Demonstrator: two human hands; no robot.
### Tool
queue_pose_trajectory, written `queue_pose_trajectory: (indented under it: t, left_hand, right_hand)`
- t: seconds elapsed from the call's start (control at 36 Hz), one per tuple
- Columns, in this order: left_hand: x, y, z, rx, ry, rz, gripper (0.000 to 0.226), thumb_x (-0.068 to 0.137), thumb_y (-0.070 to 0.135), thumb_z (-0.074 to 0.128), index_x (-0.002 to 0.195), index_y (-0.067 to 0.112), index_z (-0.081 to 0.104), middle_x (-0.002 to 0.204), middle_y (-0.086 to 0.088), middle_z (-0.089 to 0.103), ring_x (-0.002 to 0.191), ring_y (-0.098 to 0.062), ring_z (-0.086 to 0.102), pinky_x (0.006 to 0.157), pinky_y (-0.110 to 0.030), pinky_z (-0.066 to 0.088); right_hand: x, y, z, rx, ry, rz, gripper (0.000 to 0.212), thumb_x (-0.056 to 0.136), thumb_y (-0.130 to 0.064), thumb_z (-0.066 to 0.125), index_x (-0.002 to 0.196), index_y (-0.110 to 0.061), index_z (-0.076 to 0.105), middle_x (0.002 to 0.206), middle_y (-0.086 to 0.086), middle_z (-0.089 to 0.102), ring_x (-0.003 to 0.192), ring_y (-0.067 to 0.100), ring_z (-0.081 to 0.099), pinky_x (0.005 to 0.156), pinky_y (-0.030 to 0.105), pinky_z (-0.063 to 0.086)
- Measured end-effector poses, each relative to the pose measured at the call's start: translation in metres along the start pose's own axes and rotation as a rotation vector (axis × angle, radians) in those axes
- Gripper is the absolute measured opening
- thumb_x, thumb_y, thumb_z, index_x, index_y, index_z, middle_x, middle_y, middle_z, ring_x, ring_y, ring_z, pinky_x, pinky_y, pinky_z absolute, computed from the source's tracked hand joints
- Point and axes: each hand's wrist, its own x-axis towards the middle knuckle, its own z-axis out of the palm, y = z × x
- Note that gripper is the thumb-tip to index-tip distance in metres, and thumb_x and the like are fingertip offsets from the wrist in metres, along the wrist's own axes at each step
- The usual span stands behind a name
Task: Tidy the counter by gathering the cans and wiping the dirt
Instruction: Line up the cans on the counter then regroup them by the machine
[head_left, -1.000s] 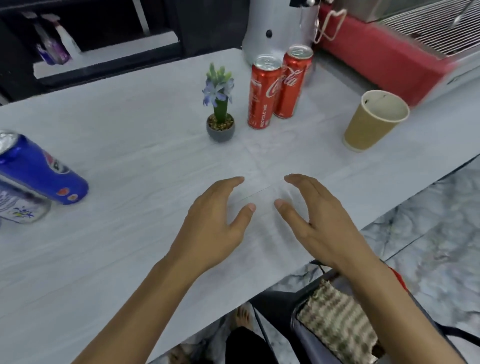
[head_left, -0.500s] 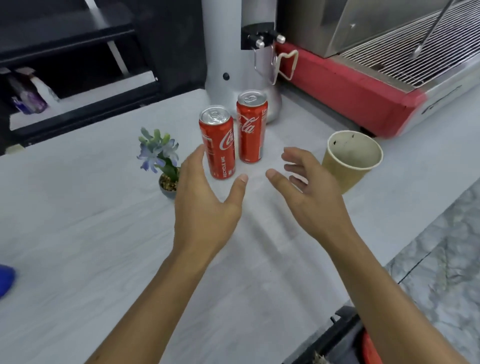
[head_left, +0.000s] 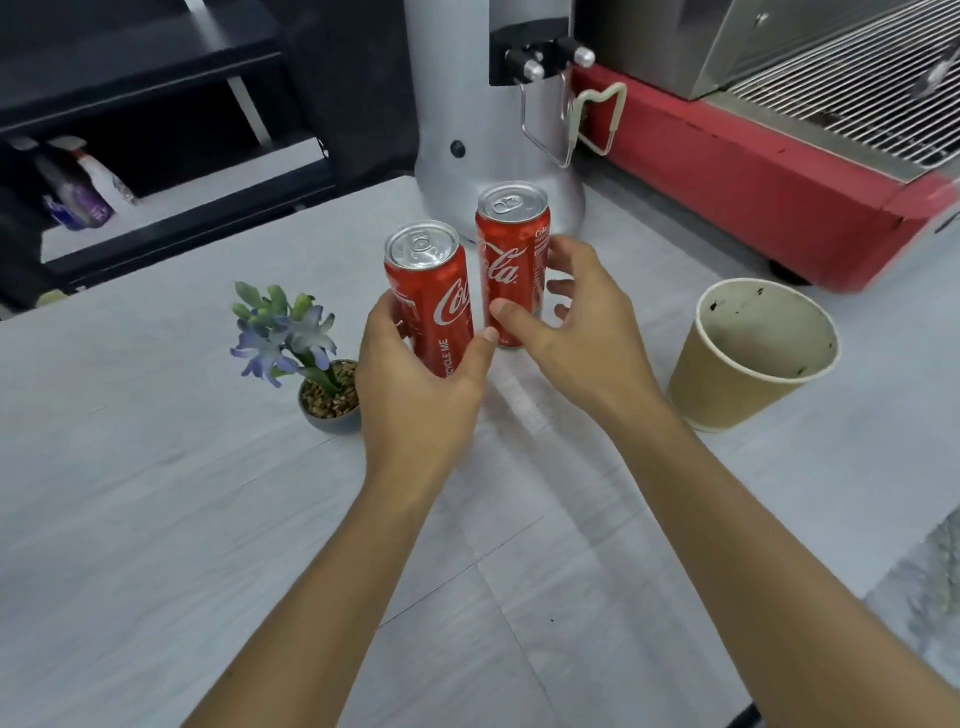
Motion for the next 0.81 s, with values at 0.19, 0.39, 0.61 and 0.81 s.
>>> queue_pose_trajectory:
  t: [0.19, 0.39, 0.61, 0.81]
  left_hand:
    - [0.008, -0.009, 0.002, 0.012, 0.039, -0.011, 0.064, 0.082, 0.035, 0.084, 0.137, 0.019, 0.054, 0.106, 0.027, 0.056, 0.084, 0.03, 0.051, 0.07, 0.009, 0.037]
    - [0.008, -0.009, -0.002, 0.001, 0.01, 0.015, 0.06, 0.082, 0.03, 0.086, 0.133, 0.016, 0.057, 0.095, 0.033, 0.052, 0.083, 0.039, 0.046, 0.068, 0.009, 0.035]
    - [-0.009, -0.006, -0.018, 0.007, -0.052, 0.054, 0.055, 0.077, 0.032, 0.088, 0.124, 0.021, 0.061, 0.092, 0.032, 0.055, 0.087, 0.035, 0.049, 0.069, 0.007, 0.038]
    - [-0.044, -0.004, -0.048, -0.065, -0.094, 0.065, 0.052, 0.075, 0.033, 0.09, 0.113, 0.036, 0.055, 0.096, 0.033, 0.057, 0.095, 0.032, 0.051, 0.069, 0.008, 0.037]
  right_hand:
    - [0.014, 0.0, -0.001, -0.009, -0.02, -0.047, 0.066, 0.083, -0.034, 0.081, 0.14, -0.025, 0.05, 0.12, -0.016, 0.062, 0.108, -0.002, 0.062, 0.085, 0.009, 0.048]
    - [0.014, -0.002, -0.004, -0.051, 0.015, -0.071, 0.057, 0.082, -0.034, 0.083, 0.13, -0.024, 0.054, 0.106, -0.023, 0.061, 0.102, -0.006, 0.062, 0.087, 0.023, 0.057]
    - [-0.009, -0.008, -0.008, -0.062, 0.039, -0.09, 0.057, 0.081, -0.031, 0.084, 0.129, -0.022, 0.056, 0.111, -0.016, 0.065, 0.107, 0.002, 0.064, 0.09, 0.034, 0.06]
    - [-0.044, -0.018, -0.019, -0.104, 0.04, -0.09, 0.059, 0.08, -0.036, 0.085, 0.13, -0.026, 0.056, 0.116, -0.015, 0.067, 0.106, -0.005, 0.064, 0.086, 0.022, 0.058]
